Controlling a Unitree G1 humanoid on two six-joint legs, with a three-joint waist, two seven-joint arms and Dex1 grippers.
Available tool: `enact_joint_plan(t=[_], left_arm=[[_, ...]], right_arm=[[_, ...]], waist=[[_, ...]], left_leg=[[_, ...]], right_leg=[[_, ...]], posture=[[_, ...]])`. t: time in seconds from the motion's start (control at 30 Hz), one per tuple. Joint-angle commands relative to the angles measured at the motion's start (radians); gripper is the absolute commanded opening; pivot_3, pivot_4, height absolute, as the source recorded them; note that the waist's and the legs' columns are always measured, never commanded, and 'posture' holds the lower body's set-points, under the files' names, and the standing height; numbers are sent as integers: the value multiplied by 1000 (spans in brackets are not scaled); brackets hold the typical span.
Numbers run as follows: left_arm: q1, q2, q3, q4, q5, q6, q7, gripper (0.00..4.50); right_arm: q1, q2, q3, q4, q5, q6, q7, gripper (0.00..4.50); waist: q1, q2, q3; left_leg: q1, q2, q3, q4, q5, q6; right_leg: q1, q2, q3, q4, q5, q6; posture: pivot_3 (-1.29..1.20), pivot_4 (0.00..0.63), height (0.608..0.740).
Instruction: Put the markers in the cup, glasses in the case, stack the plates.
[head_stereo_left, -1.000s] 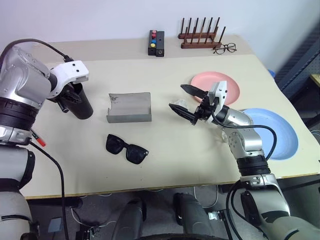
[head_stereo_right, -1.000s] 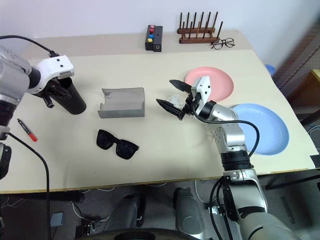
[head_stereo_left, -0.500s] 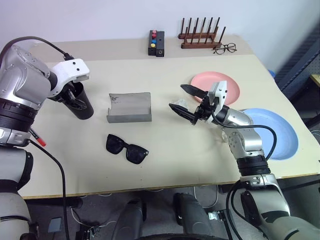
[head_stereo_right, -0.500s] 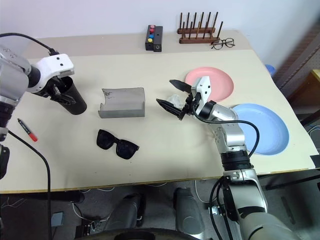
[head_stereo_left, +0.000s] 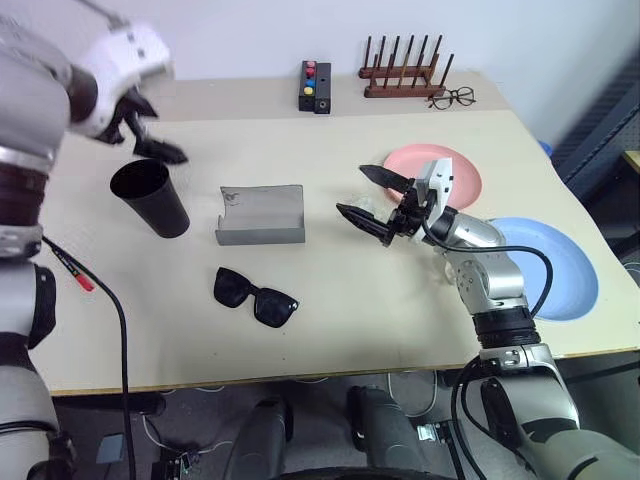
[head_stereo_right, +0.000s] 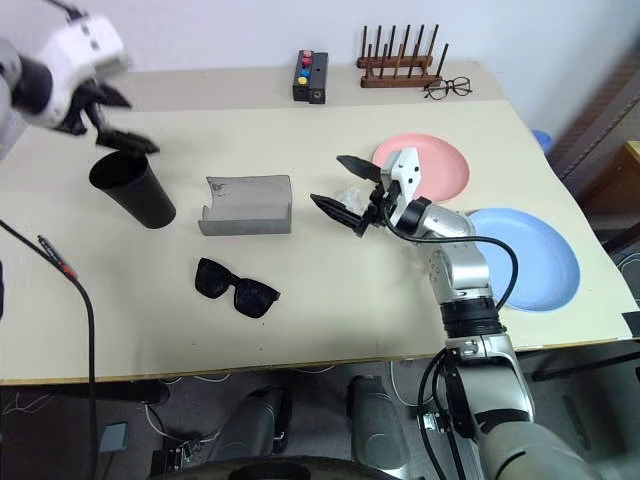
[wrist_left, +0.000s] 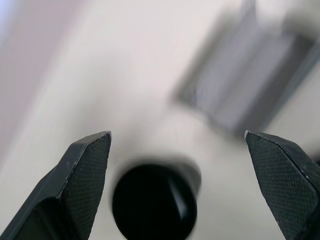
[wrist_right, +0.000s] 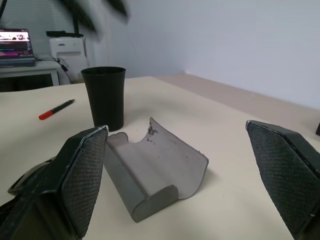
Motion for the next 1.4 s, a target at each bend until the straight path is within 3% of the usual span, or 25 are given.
enact_joint_plan(t=[0.03,0.13,0.37,0.5,0.73,0.87,1.1,1.4], left_arm=[[-52,-4,162,89,-36,57,189,4371],[13,0,332,54,-63,95,365,4371],[295,-40,704,-320,-77,296,673,4371],[425,-196,975,-575,-5,315,934,4371],[613,-399,1192,-739,35,229,1229,4371],[710,-543,1282,-772,32,134,1388,4371],[798,-732,1306,-736,-20,-2,1582,4371],[802,-766,1231,-506,-109,-156,1724,4371]], right_arm=[[-27,-1,-12,-6,3,-12,3,4500],[-23,-5,-14,1,3,-17,10,4500],[-21,-8,-12,40,-2,-37,35,4500],[-35,-1,-7,79,-7,-47,57,4500],[-69,13,9,100,-11,-32,78,4500],[-89,18,16,118,-15,-29,97,4500],[-112,16,19,128,-20,-21,122,4500],[-118,10,19,115,-22,-10,129,4500]], waist=[[-9,1,0],[-25,2,0],[-21,1,0],[-14,1,0],[-4,0,-1],[2,0,-1],[10,-3,-2],[6,-3,-2]], left_leg=[[0,0,0,0,0,0],[1,1,0,0,0,0],[0,1,-1,1,0,0],[1,0,0,4,0,-1],[3,0,-1,6,1,-2],[5,1,-1,6,1,-2],[6,0,-1,7,1,-2],[6,0,-1,7,1,-2]], right_leg=[[0,0,0,0,0,0],[0,1,0,2,0,0],[-2,1,1,3,0,0],[2,-1,1,2,1,-1],[4,0,1,2,2,-2],[6,0,0,1,3,-3],[9,0,0,-1,3,-3],[9,0,0,-1,3,-3]], posture=[[0,150,740],[0,150,740],[0,150,740],[0,150,740],[0,150,740],[0,150,740],[0,150,740],[0,150,740]])
